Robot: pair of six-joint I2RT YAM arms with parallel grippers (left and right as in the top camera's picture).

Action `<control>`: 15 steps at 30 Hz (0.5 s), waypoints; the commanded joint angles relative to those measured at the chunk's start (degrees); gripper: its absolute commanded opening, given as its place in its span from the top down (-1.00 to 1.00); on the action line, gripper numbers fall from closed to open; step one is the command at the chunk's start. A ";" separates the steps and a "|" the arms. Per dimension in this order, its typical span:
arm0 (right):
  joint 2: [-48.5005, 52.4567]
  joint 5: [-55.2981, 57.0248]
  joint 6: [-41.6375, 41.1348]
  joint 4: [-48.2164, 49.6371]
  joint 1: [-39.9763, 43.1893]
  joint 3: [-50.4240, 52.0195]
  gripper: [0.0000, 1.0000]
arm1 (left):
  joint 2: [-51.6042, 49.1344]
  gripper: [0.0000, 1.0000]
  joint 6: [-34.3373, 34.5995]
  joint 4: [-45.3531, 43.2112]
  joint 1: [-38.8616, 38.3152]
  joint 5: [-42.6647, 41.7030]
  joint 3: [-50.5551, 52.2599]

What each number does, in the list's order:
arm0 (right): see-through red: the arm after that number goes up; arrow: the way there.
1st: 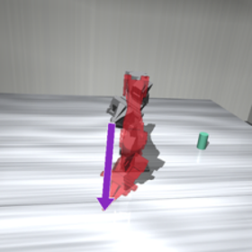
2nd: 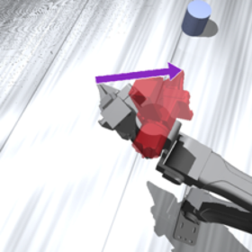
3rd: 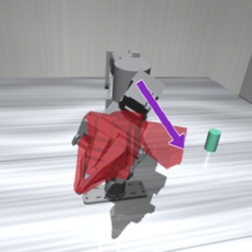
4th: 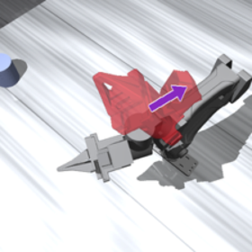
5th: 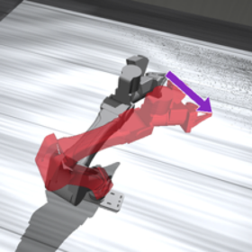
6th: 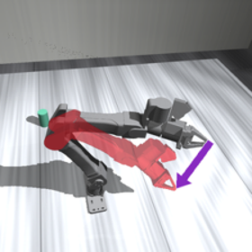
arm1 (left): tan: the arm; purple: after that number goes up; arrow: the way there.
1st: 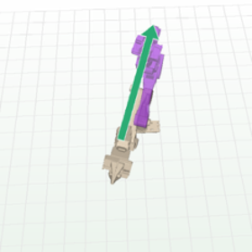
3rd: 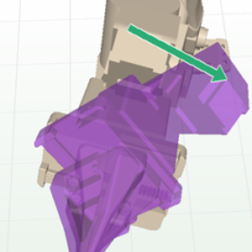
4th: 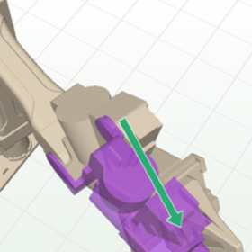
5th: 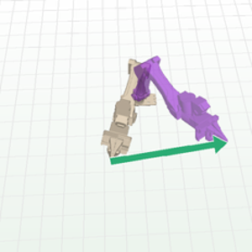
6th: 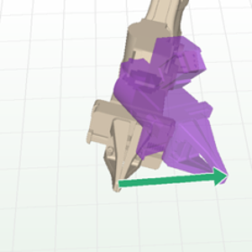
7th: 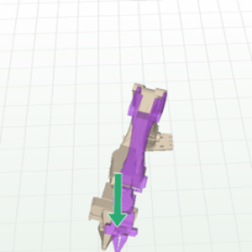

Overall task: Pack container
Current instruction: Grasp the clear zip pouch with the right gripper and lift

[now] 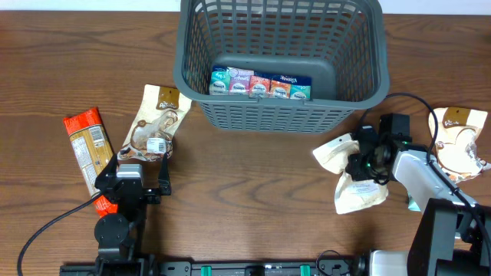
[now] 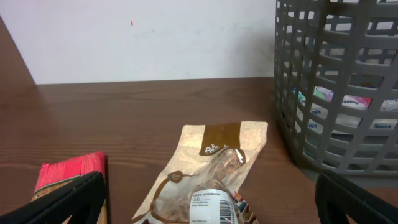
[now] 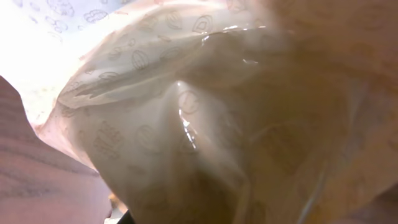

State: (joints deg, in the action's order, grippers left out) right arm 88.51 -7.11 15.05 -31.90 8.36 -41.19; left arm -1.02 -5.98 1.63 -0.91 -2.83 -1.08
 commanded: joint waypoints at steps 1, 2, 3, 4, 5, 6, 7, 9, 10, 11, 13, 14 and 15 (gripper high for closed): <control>1.22 0.68 -1.77 1.53 0.35 0.17 0.97 | 0.04 -0.97 0.28 2.19 -0.13 0.55 0.85; 1.22 0.70 -1.75 1.79 0.35 -0.02 0.97 | 0.04 -0.97 0.28 2.19 -0.13 0.55 0.85; 1.20 0.70 -1.75 1.97 0.35 -0.24 0.98 | 0.04 -0.97 0.28 2.19 -0.13 0.55 0.85; 1.16 0.81 -1.77 2.16 0.35 -0.61 0.97 | 0.04 -0.97 0.28 2.19 -0.13 0.55 0.85; 1.07 1.07 -1.77 2.19 0.35 -0.98 0.98 | 0.04 -0.97 0.28 2.16 -0.13 0.55 0.85; 1.05 1.25 -1.81 2.27 0.35 -1.42 0.97 | 0.04 -0.97 0.28 2.16 -0.13 0.55 0.85; 0.96 1.40 -1.99 2.32 0.35 -2.03 0.98 | 0.04 -0.97 0.28 2.19 -0.13 0.55 0.85; 0.94 2.25 -2.82 2.36 0.46 -3.56 0.97 | 0.04 -0.97 0.28 2.19 -0.13 0.55 0.85; 0.94 2.86 -3.80 2.36 0.68 -4.44 0.97 | 0.04 -0.97 0.28 2.19 -0.13 0.55 0.85; 0.94 3.21 -4.48 2.36 1.01 -5.33 0.97 | 0.04 -0.97 0.28 2.19 -0.13 0.55 0.85; 0.94 3.32 -5.86 2.36 1.86 -7.13 0.97 | 0.04 -0.97 0.28 2.19 -0.13 0.55 0.85; 0.94 3.61 -6.62 2.38 2.29 -7.89 0.97 | 0.04 -0.97 0.28 2.19 -0.13 0.55 0.85; 0.94 4.22 -7.78 2.38 2.84 -8.72 0.98 | 0.04 -0.97 0.28 2.19 -0.13 0.55 0.85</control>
State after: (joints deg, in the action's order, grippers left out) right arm 88.99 -4.69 10.90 -29.87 9.67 -47.09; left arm -1.02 -5.98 1.63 -0.91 -2.83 -1.10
